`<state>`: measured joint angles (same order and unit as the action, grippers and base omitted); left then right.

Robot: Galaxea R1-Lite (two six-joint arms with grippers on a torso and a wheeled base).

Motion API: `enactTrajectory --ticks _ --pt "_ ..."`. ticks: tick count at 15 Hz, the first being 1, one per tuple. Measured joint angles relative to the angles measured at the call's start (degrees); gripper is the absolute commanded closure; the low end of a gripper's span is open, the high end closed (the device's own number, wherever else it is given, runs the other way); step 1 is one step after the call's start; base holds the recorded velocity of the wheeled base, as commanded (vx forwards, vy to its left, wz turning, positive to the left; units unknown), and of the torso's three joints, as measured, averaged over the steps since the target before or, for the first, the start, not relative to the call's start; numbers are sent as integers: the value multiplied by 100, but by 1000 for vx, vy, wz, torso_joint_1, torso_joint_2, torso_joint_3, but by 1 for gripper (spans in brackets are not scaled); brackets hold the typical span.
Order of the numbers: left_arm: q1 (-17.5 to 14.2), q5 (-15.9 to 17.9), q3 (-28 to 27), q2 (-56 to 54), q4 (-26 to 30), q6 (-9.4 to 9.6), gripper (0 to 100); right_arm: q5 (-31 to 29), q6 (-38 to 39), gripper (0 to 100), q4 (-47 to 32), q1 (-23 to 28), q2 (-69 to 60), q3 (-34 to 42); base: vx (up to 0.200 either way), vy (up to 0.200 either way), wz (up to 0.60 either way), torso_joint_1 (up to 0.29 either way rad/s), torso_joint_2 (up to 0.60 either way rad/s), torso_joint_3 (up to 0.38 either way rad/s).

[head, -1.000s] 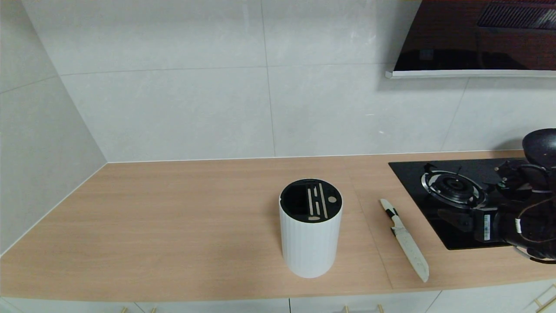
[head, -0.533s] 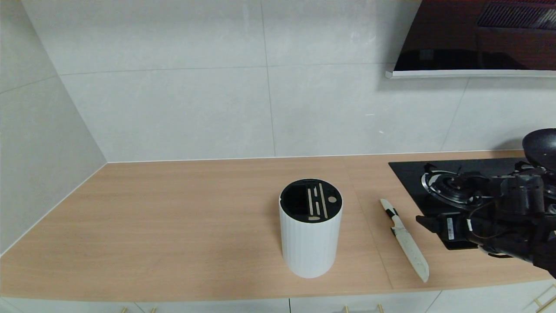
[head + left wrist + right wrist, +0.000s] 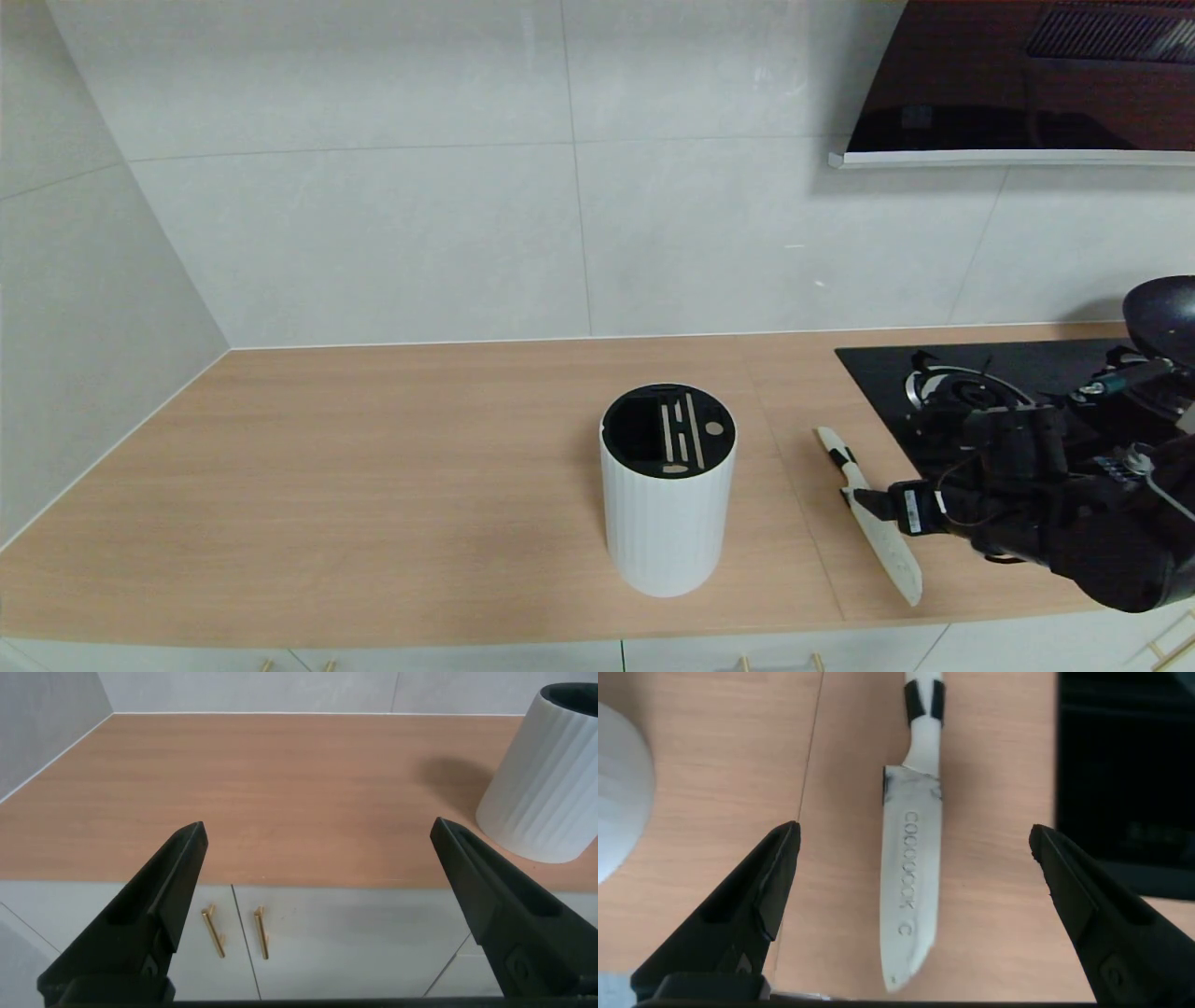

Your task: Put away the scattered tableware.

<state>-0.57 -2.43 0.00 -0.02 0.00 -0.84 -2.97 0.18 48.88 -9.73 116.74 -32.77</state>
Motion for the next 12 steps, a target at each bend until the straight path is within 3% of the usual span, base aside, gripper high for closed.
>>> enactTrajectory --ticks 3,12 --pt "0 -2 0 -2 0 -2 0 -85 0 0 536 -99 564 -9 0 0 0 0 0 0" --pt "0 0 0 -2 0 -2 0 -115 39 0 596 -132 1356 -650 0 0 0 0 0 0"
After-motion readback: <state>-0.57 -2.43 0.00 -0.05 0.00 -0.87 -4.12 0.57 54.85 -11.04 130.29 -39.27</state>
